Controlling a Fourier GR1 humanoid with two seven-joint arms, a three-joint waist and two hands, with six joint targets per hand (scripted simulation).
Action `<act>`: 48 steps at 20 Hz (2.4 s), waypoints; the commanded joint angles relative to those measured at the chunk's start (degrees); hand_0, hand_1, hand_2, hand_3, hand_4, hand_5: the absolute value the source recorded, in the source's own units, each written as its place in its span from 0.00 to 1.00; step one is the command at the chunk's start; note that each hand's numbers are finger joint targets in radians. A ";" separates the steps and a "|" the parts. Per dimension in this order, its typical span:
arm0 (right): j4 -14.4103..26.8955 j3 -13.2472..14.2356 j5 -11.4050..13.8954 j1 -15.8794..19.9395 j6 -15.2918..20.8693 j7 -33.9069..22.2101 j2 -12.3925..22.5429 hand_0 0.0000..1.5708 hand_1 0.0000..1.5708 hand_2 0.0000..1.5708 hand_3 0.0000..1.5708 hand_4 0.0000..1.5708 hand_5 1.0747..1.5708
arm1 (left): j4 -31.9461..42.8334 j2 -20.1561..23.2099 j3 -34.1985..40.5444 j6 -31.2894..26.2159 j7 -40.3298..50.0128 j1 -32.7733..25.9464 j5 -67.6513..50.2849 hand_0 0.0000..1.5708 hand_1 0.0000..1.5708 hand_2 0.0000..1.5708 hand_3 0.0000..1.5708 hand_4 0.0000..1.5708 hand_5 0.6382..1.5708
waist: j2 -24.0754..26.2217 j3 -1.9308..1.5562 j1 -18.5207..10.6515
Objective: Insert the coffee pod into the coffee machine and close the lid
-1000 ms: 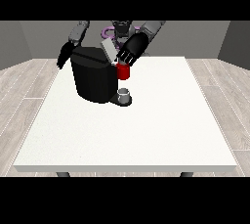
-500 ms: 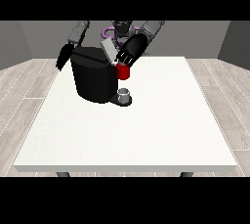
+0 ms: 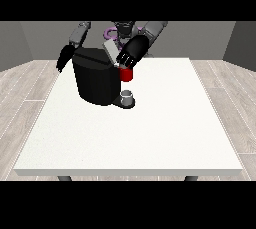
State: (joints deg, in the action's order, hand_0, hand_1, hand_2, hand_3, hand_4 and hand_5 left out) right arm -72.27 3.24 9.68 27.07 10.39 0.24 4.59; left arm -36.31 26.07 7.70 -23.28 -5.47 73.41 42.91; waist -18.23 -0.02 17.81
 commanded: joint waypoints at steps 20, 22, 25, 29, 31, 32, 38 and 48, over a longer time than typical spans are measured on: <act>1.38 1.99 -0.65 0.58 0.38 2.32 1.18 0.00 0.00 0.00 0.00 0.04 1.00 | -0.66 -0.95 -3.07 7.78 -4.52 -1.04 5.46 0.71 0.71 0.72 0.62 0.00 1.00 | -2.82 -0.01 -1.03; 2.02 2.06 -1.16 2.15 1.02 1.09 -0.07 0.00 0.00 0.00 0.00 0.05 1.00 | -0.79 -0.89 -2.80 6.97 -4.08 0.65 5.32 0.72 0.72 0.72 0.61 0.00 1.00 | -2.40 -0.01 -1.62; -0.72 -0.42 0.82 0.00 2.25 -0.76 -1.47 0.00 0.00 0.00 0.00 0.06 1.00 | 0.22 1.11 -1.63 9.56 -7.32 -0.63 5.29 0.79 0.79 0.77 0.61 0.00 1.00 | -2.69 0.02 0.00; -0.84 -0.04 0.60 1.14 -0.14 -3.20 1.12 0.00 0.00 0.00 0.00 0.05 1.00 | 1.32 2.04 -1.00 8.00 -7.40 0.43 5.09 0.77 0.77 0.75 0.62 0.00 1.00 | -1.95 0.03 1.30; -0.93 0.06 0.57 0.30 0.90 -0.69 0.21 0.00 0.00 0.00 0.00 0.09 1.00 | 0.77 2.41 -1.31 9.90 -8.92 -0.60 5.78 0.78 0.78 0.77 0.62 0.00 1.00 | -3.10 0.02 0.95; 0.48 -0.84 2.31 -0.01 2.60 0.58 -0.69 0.00 0.00 0.00 0.00 0.14 1.00 | 0.49 2.63 -1.21 8.57 -7.68 1.87 5.74 0.81 0.81 0.79 0.62 0.00 1.00 | -3.60 0.01 0.93; 0.87 1.69 0.74 5.00 1.44 -2.25 1.64 0.00 0.00 0.00 0.00 0.06 1.00 | -0.66 3.04 -3.66 11.81 -10.06 1.51 9.04 0.64 0.64 0.65 0.46 0.00 1.00 | -5.51 0.00 0.08; -2.26 -1.67 1.67 1.18 1.43 -0.94 -1.08 0.00 0.00 0.00 0.00 0.11 1.00 | 1.90 6.65 -2.13 14.03 -11.08 -0.11 10.49 0.00 0.00 0.36 0.30 0.00 1.00 | -4.54 0.01 1.96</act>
State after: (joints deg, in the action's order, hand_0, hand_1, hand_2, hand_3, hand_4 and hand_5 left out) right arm -73.44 2.44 11.66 29.85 12.21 -1.64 4.45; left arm -35.57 31.96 5.15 -11.23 -16.72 74.17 52.57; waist -23.22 -0.05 19.22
